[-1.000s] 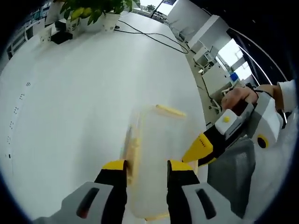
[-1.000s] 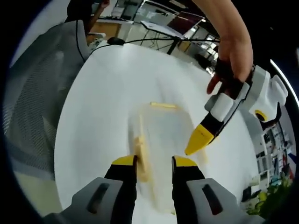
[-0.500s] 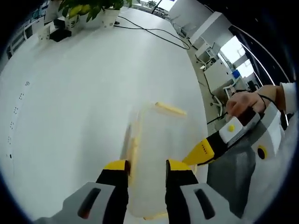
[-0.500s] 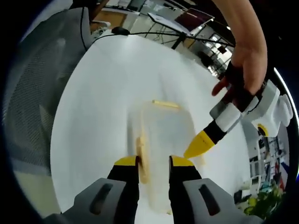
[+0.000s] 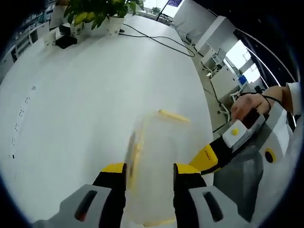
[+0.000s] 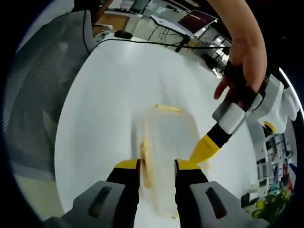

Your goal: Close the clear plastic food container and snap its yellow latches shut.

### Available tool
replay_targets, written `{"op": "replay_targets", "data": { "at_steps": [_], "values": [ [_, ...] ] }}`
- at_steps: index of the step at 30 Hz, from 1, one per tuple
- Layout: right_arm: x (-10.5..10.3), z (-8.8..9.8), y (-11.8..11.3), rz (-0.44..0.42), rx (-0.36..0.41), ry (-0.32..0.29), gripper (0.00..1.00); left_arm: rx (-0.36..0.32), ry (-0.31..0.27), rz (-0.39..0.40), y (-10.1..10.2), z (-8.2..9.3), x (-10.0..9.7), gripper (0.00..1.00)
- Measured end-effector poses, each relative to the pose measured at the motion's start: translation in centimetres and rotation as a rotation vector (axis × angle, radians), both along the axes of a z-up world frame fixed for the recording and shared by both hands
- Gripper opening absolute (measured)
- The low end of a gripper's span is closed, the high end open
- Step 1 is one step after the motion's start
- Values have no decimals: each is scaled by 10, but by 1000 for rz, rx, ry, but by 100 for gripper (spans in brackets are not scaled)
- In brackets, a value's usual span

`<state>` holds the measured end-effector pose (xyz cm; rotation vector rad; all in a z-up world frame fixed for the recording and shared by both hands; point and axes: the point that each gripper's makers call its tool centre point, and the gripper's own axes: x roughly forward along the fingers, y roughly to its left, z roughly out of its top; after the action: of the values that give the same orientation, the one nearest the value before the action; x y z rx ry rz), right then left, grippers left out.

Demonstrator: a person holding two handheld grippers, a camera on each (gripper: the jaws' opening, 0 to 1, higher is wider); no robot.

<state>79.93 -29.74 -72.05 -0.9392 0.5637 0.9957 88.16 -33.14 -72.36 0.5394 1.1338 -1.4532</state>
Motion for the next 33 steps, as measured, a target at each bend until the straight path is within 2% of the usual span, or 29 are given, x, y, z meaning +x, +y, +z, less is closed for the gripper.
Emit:
{"op": "replay_targets", "data": {
  "at_steps": [2, 5, 13, 15, 21, 24, 27, 30, 33],
  "values": [
    [-2, 1, 0, -5, 0, 2, 22, -22, -5, 19, 2, 5, -12, 34],
    [-5, 4, 0, -41, 38, 24, 22, -45, -27, 50, 9, 13, -16, 35],
    [-5, 16, -8, -110, 97, 46, 22, -58, -53, 122, 26, 22, -13, 35],
    [-3, 19, -11, -139, 118, 54, 22, -72, -70, 164, 28, 25, -7, 35],
    [10, 24, -24, -256, 201, 74, 21, -113, -103, 252, 38, 34, -6, 34],
    [17, 23, -35, -318, 221, 73, 21, -108, -101, 267, 45, 32, -10, 34],
    [24, 26, -42, -389, 286, 86, 21, -106, -104, 287, 53, 31, -11, 35],
    [29, 27, -51, -475, 347, 106, 21, -131, -103, 360, 57, 32, -7, 35],
    [32, 27, -58, -519, 376, 118, 21, -169, -79, 421, 59, 34, -6, 35]
  ]
}}
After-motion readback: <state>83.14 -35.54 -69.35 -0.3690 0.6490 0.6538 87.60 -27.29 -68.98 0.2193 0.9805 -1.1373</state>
